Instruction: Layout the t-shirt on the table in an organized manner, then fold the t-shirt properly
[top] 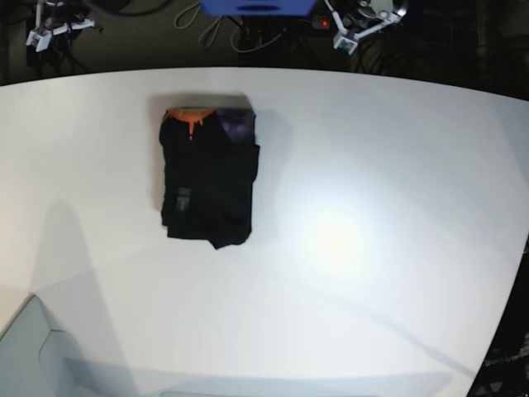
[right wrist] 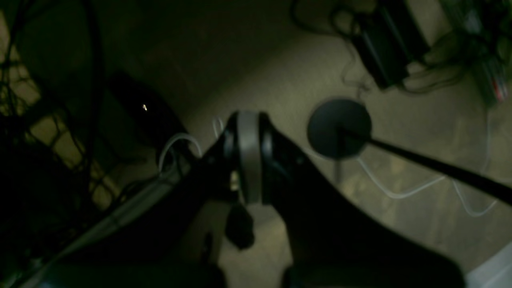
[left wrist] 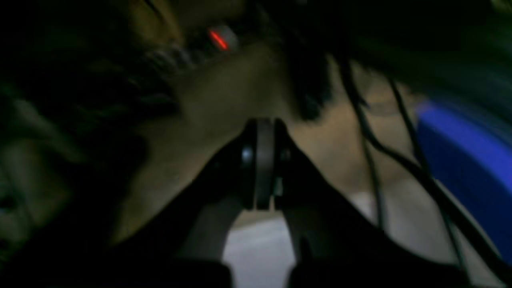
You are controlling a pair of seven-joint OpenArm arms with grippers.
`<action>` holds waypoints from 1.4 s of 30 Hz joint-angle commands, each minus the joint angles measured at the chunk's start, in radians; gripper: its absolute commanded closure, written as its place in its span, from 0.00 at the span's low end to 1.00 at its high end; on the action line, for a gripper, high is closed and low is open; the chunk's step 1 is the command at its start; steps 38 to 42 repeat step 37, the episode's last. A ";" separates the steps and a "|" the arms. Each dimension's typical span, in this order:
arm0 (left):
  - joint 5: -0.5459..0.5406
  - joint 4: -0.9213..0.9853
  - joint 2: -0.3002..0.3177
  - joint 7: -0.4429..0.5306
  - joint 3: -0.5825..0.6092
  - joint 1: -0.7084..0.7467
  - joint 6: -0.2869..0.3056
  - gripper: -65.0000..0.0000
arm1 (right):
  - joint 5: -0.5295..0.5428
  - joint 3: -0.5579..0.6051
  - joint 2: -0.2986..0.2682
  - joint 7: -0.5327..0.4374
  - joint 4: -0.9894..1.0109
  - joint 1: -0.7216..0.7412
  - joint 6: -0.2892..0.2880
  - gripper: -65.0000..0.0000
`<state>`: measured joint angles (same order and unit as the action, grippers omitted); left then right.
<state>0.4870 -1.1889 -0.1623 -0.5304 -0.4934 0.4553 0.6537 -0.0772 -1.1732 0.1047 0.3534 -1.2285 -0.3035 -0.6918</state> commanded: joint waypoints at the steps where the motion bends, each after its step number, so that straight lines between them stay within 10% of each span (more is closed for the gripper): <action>1: -0.006 0.027 0.005 0.026 -0.021 -0.025 -0.005 1.00 | 0.004 -0.007 -0.007 -0.015 0.006 -0.006 -0.006 1.00; 14: -0.046 0.880 0.241 0.369 -0.294 -0.393 -0.025 1.00 | -0.078 0.005 -0.099 -0.204 0.484 0.083 -0.006 1.00; 20: -0.038 1.053 0.286 0.565 -0.291 -0.470 -0.368 1.00 | -0.167 0.144 -0.210 -0.408 0.833 0.112 -0.006 1.00; 23: -0.038 1.053 0.281 0.571 -0.256 -0.482 -0.472 1.00 | -0.235 0.255 -0.224 -0.589 0.933 0.108 0.116 1.00; 29: -0.044 1.059 0.278 0.583 -0.138 -0.481 -0.766 1.00 | -0.368 0.500 -0.237 -0.750 1.028 0.094 0.542 1.00; 37: -0.043 1.082 0.254 0.662 -0.124 -0.474 -0.768 1.00 | -0.372 0.752 -0.247 -0.744 1.073 0.120 0.889 1.00; 42: -0.043 1.082 0.254 0.662 -0.124 -0.474 -0.768 1.00 | -0.372 0.752 -0.247 -0.744 1.073 0.120 0.889 1.00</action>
